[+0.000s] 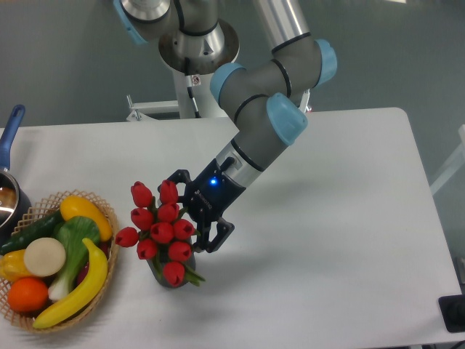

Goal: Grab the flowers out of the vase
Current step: 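Lower the open gripper around the tulip stems above the black vase, then close the gripper on the tulip stems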

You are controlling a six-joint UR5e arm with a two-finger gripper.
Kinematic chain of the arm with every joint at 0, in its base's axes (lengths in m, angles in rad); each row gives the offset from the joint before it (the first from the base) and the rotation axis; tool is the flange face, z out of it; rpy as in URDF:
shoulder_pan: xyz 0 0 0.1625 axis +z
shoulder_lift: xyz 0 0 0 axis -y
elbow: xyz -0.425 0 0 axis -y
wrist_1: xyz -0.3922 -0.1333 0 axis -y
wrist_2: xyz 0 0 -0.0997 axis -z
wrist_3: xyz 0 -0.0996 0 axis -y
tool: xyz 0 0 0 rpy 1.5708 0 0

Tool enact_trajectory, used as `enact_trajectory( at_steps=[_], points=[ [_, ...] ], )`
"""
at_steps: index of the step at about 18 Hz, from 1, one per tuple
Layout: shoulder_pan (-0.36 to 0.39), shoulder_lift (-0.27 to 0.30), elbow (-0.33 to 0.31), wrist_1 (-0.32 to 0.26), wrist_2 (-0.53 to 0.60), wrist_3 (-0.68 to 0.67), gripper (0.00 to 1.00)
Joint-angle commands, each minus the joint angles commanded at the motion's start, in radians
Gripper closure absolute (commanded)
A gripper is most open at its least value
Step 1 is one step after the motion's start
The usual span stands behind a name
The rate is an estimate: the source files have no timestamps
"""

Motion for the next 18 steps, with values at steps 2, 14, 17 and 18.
enact_trajectory(
  at_steps=[2, 14, 17, 18],
  points=[
    [0.0, -0.002, -0.011, 0.008, 0.0, 0.003, 0.0],
    [-0.015, -0.015, -0.005, 0.032, -0.02, 0.006, 0.01],
    [-0.017, -0.012, -0.011, 0.034, -0.02, 0.006, 0.19],
    [-0.017, -0.012, -0.012, 0.034, -0.02, 0.006, 0.24]
  ],
)
